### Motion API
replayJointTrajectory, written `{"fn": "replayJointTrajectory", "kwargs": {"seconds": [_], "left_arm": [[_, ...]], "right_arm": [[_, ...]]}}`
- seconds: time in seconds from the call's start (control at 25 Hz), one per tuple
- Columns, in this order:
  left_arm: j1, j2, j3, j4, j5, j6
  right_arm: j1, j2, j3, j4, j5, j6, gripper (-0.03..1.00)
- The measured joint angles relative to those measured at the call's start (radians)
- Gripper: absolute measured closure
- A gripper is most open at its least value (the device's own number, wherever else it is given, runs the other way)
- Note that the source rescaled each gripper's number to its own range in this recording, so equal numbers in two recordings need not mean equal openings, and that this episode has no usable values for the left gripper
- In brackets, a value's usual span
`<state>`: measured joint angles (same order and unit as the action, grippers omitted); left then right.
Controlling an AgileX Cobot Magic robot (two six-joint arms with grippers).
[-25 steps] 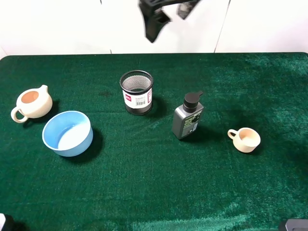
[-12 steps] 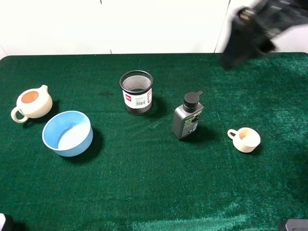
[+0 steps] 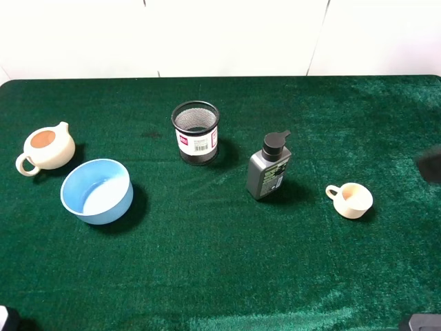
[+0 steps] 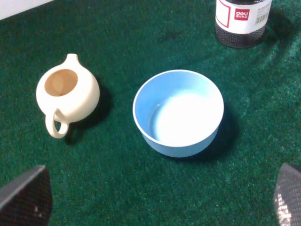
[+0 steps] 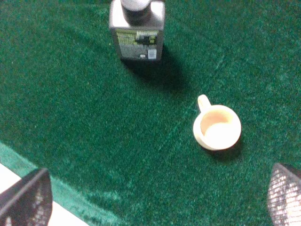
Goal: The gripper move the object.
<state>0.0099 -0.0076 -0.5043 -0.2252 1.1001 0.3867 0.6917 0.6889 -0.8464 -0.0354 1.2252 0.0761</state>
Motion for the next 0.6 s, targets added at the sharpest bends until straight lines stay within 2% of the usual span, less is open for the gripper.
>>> {"fn": "replayJointTrajectory", "kwargs": {"seconds": [0.16, 0.6], "left_arm": [[0.0, 0.0, 0.0, 0.0, 0.0, 0.0], [0.0, 0.0, 0.0, 0.0, 0.0, 0.0]], "right_arm": [[0.0, -0.149, 0.117, 0.0, -0.004, 0.0, -0.03], [0.0, -0.379, 0.322, 0.0, -0.172, 0.0, -0.03]]}}
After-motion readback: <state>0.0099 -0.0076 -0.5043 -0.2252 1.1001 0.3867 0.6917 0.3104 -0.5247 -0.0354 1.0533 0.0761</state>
